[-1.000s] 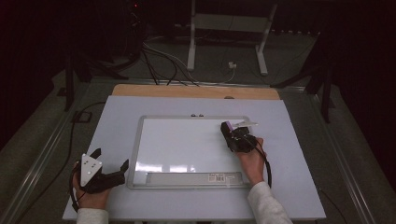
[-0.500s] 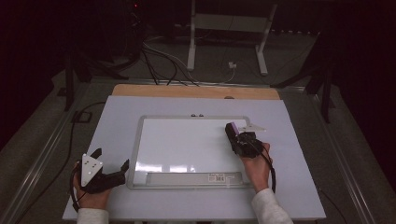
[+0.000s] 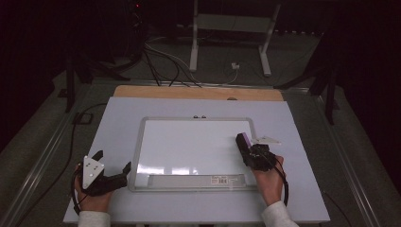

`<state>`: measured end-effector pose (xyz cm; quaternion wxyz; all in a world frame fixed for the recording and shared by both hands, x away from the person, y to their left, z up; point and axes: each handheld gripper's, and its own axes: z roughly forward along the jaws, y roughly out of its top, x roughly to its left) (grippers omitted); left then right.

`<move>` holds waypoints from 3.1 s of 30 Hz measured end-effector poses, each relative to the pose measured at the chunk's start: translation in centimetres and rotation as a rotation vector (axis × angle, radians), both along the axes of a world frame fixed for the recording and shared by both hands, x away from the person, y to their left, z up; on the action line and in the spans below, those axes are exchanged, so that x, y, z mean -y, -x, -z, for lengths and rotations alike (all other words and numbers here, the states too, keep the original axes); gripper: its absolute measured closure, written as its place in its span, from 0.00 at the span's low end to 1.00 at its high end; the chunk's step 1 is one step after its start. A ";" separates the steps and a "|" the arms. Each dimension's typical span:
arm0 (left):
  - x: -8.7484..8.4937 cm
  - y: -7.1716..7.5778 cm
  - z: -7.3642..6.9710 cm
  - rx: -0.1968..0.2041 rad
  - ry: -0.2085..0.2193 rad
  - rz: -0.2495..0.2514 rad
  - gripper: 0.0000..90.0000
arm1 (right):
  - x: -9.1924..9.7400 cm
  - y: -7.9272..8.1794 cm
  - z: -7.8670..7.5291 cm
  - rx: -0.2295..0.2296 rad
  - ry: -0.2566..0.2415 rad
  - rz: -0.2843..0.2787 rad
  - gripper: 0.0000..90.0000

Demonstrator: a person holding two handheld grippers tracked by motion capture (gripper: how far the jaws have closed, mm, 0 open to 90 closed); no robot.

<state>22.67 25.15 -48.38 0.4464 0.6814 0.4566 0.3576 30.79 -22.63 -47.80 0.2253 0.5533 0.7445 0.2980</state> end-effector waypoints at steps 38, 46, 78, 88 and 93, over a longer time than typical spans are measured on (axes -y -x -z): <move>0.2 0.0 0.0 -0.001 -0.005 0.003 0.01 | 1.4 4.8 1.3 -0.005 0.033 0.040 0.70; 0.3 0.0 0.0 -0.002 -0.005 0.005 0.01 | 1.3 5.3 1.2 -0.026 0.019 0.033 0.65; 0.2 0.2 -0.1 0.011 0.005 0.010 0.01 | 5.4 5.4 -0.7 0.149 -0.193 -0.083 0.10; -0.1 0.4 -0.4 0.032 0.025 0.042 0.01 | 8.7 6.2 -0.7 0.283 -0.212 -0.068 0.02; -0.7 0.5 -0.5 0.041 0.080 0.052 0.01 | 10.1 6.5 0.0 0.369 -0.223 -0.072 0.02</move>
